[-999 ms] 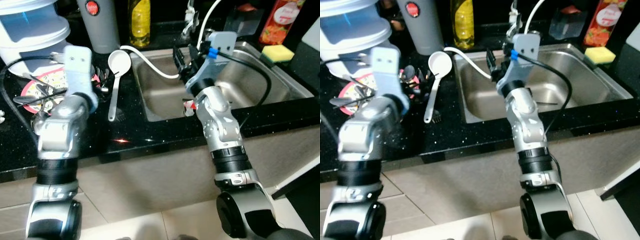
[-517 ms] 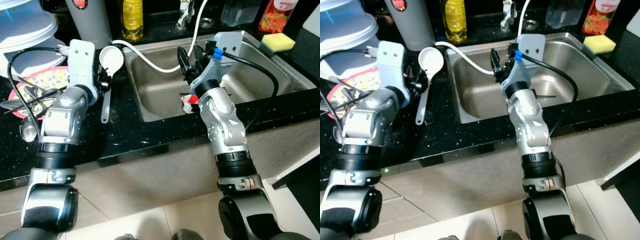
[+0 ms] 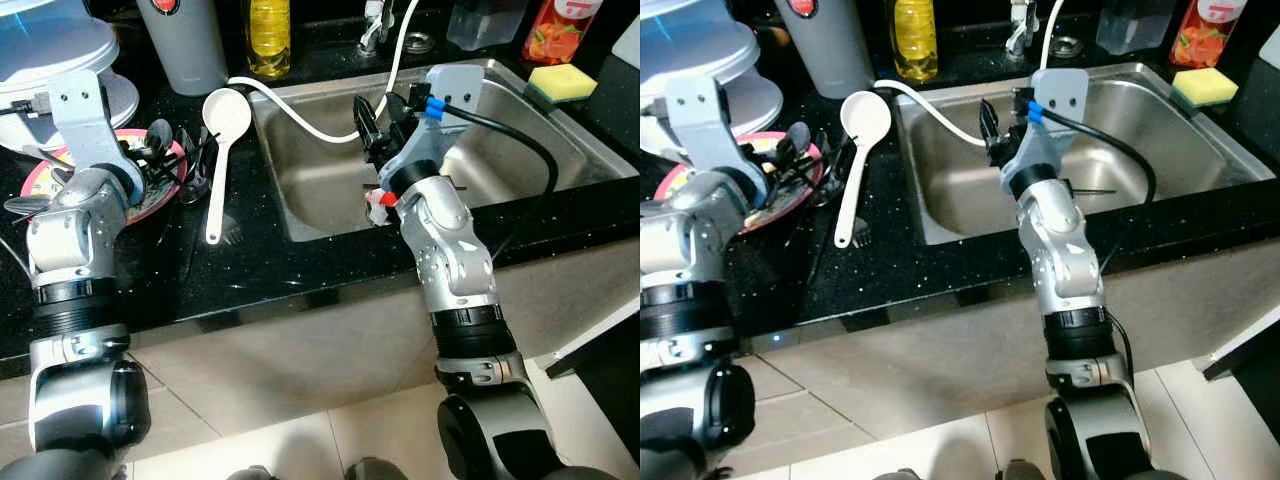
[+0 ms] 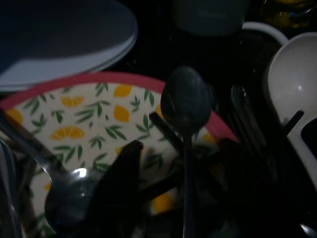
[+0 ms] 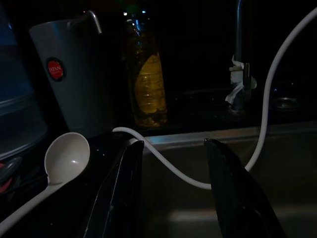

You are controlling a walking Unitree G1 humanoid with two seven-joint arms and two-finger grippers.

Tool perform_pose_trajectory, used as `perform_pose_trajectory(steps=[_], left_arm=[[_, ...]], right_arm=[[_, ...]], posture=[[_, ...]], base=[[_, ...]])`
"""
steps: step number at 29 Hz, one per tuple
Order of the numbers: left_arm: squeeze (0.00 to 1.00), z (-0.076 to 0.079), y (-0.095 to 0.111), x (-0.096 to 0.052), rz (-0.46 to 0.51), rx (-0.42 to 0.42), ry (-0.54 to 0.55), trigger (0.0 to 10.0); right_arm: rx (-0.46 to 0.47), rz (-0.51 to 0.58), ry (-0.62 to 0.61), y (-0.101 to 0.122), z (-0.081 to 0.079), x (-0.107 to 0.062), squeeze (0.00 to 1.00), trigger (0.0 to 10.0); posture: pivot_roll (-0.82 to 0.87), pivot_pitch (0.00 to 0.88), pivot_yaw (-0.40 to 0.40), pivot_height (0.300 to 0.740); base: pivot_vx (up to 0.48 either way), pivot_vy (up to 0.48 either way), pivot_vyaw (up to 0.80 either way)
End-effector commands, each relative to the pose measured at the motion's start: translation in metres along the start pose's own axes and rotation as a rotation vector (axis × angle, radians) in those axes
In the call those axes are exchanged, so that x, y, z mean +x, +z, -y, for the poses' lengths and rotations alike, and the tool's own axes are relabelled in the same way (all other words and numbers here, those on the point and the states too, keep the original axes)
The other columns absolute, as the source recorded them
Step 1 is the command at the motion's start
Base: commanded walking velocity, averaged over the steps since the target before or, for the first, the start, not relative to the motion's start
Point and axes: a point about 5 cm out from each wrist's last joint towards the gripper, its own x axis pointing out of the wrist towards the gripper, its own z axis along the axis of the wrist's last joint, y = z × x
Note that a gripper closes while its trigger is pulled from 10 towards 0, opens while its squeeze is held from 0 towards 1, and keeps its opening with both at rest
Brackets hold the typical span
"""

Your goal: Kitchen organization

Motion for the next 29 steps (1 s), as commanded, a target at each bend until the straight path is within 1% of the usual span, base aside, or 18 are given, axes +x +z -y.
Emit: perform_pose_trajectory(steps=[1, 3, 5, 6, 8, 9, 10, 11, 17, 18, 19, 20, 21, 23, 24, 27, 28, 29], left_arm=[[0.0, -0.005, 0.001, 0.0, -0.015, -0.01, 0.001, 3.3], [0.0, -0.003, -0.001, 0.001, -0.027, -0.03, -0.014, 2.3], [0.0, -0.003, -0.002, 0.001, -0.032, -0.036, -0.014, 2.3], [0.0, -0.003, -0.004, 0.002, -0.038, -0.035, -0.008, 1.4], [0.0, -0.003, -0.008, 0.003, -0.059, -0.036, -0.001, 1.1], [0.0, -0.003, -0.015, 0.003, -0.089, -0.042, 0.006, 0.4], [0.0, -0.003, -0.015, 0.003, -0.089, -0.042, 0.006, 0.4], [0.0, -0.003, -0.021, 0.004, -0.112, -0.049, 0.009, 0.0], [0.0, -0.002, -0.035, 0.003, -0.161, -0.075, 0.011, 0.0], [0.0, -0.002, -0.036, 0.003, -0.16, -0.073, 0.018, 2.4], [0.0, -0.002, -0.036, 0.003, -0.16, -0.073, 0.018, 2.4], [0.0, -0.002, -0.036, 0.002, -0.149, -0.063, 0.03, 4.0], [0.0, -0.002, -0.035, 0.002, -0.137, -0.057, 0.038, 10.0], [0.0, -0.002, -0.033, 0.002, -0.121, -0.047, 0.043, 10.0], [1.0, -0.002, -0.031, 0.003, -0.107, -0.036, 0.042, 10.0], [1.0, -0.002, -0.028, 0.003, -0.091, -0.032, 0.052, 10.0], [0.46, -0.003, -0.027, 0.003, -0.089, -0.028, 0.058, 10.0], [0.46, -0.003, -0.026, 0.003, -0.088, -0.025, 0.062, 10.0]], right_arm=[[-0.001, 0.0, 0.005, 0.0, -0.002, -0.002, 0.0, 10.0], [-0.004, -0.002, 0.005, 0.0, -0.001, -0.003, 0.0, 10.0], [-0.005, -0.002, 0.005, 0.0, -0.001, -0.003, 0.0, 10.0], [-0.007, -0.001, 0.005, 0.001, -0.001, -0.003, 0.0, 10.0], [-0.008, -0.001, 0.006, 0.001, -0.001, -0.003, 0.0, 10.0], [-0.009, -0.001, 0.007, 0.001, -0.001, -0.002, 0.0, 10.0], [-0.009, -0.001, 0.007, 0.001, -0.001, -0.002, 0.0, 10.0], [-0.01, 0.0, 0.007, 0.001, -0.001, -0.002, 0.0, 10.0], [-0.011, 0.0, 0.01, 0.002, -0.002, -0.001, 0.0, 10.0], [-0.011, 0.0, 0.01, 0.002, -0.002, -0.001, 0.0, 10.0], [-0.011, 0.0, 0.01, 0.002, -0.002, -0.001, 0.0, 10.0], [-0.012, 0.0, 0.011, 0.002, -0.002, 0.0, 0.0, 10.0], [-0.012, -0.001, 0.012, 0.001, -0.002, 0.0, 0.0, 10.0], [-0.013, -0.001, 0.014, 0.002, -0.002, 0.001, 0.0, 10.0], [-0.014, 0.0, 0.016, 0.001, -0.002, 0.001, 0.0, 10.0], [-0.013, 0.002, 0.02, 0.001, -0.003, 0.003, 0.0, 10.0], [-0.012, 0.003, 0.023, 0.001, -0.003, 0.004, 0.0, 10.0], [-0.011, 0.003, 0.024, 0.001, -0.004, 0.004, 0.0, 10.0]], posture=[[-0.05, 0.113, 0.061, 0.74], [-0.05, 0.108, 0.059, 0.74], [-0.05, 0.108, 0.059, 0.74], [-0.06, 0.104, 0.059, 0.74], [-0.06, 0.102, 0.058, 0.74], [-0.06, 0.095, 0.057, 0.74], [-0.06, 0.095, 0.057, 0.74], [-0.06, 0.095, 0.057, 0.74], [-0.06, 0.088, 0.057, 0.74], [-0.06, 0.084, 0.055, 0.74], [-0.06, 0.084, 0.055, 0.74], [-0.06, 0.081, 0.053, 0.74], [-0.06, 0.076, 0.05, 0.74], [-0.06, 0.074, 0.05, 0.74], [-0.06, 0.068, 0.047, 0.74], [-0.05, 0.054, 0.039, 0.74], [-0.05, 0.05, 0.036, 0.74], [-0.05, 0.049, 0.036, 0.74]], base=[[0.0, 0.0, 0.0], [0.0, 0.0, 0.0], [0.0, 0.0, 0.0], [0.0, 0.0, 0.0], [0.0, 0.0, 0.0], [0.0, 0.0, 0.0], [0.0, 0.0, 0.0], [0.0, 0.0, 0.0], [0.0, 0.0, 0.0], [0.0, 0.0, 0.0], [0.0, 0.0, 0.0], [0.0, 0.0, 0.0], [0.0, 0.0, 0.0], [0.0, 0.0, 0.0], [0.0, 0.0, 0.0], [0.0, 0.0, 0.0], [0.0, 0.0, 0.0], [0.0, 0.0, 0.0]])
